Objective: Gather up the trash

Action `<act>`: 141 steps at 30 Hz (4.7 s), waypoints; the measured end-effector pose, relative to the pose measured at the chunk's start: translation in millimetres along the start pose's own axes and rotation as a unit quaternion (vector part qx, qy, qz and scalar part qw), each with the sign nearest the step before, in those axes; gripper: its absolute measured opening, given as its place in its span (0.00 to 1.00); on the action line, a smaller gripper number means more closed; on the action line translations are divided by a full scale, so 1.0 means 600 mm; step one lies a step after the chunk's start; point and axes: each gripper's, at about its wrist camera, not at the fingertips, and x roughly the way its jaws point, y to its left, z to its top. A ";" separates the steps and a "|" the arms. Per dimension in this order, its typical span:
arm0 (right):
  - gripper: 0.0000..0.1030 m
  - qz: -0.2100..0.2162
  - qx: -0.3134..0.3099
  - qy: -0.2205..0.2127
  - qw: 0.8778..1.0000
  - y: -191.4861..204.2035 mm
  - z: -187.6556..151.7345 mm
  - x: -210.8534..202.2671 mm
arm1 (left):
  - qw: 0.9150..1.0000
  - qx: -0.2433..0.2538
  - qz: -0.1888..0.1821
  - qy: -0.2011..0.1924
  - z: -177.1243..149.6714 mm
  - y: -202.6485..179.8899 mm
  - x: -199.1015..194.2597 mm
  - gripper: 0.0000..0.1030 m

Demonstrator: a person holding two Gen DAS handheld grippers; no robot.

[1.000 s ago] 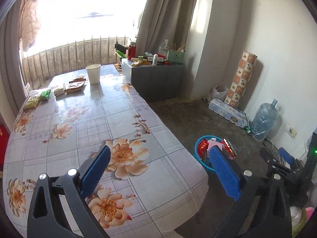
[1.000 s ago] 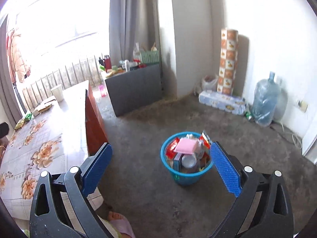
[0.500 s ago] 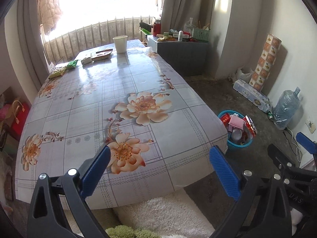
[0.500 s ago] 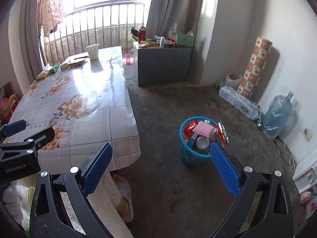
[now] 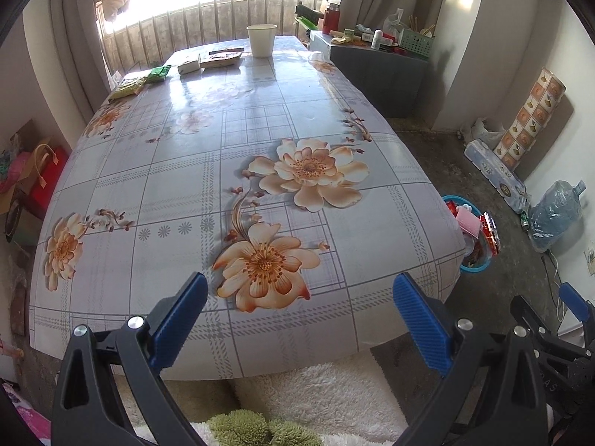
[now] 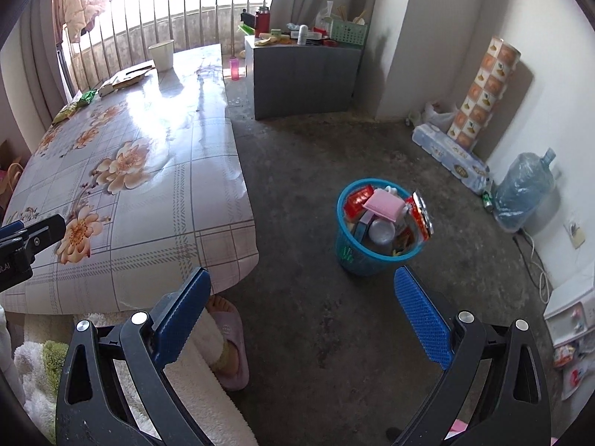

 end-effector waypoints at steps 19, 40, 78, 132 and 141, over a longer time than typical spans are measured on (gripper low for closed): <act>0.92 0.049 -0.024 0.034 0.998 0.059 0.061 0.004 | 0.999 -0.036 0.005 0.026 0.039 0.047 0.011 0.95; 0.92 0.043 -0.078 0.106 0.990 0.161 0.138 0.010 | 0.997 -0.038 -0.030 0.066 0.107 0.110 0.022 0.95; 0.92 0.020 -0.089 0.095 0.991 0.155 0.131 -0.030 | 0.999 -0.014 -0.030 0.032 0.101 0.094 -0.023 0.95; 0.92 0.017 -0.071 0.099 0.992 0.145 0.127 -0.022 | 0.999 0.004 -0.023 0.042 0.098 0.079 -0.008 0.95; 0.92 0.018 -0.070 0.100 0.992 0.148 0.126 -0.019 | 0.999 0.004 -0.023 0.043 0.098 0.078 -0.006 0.95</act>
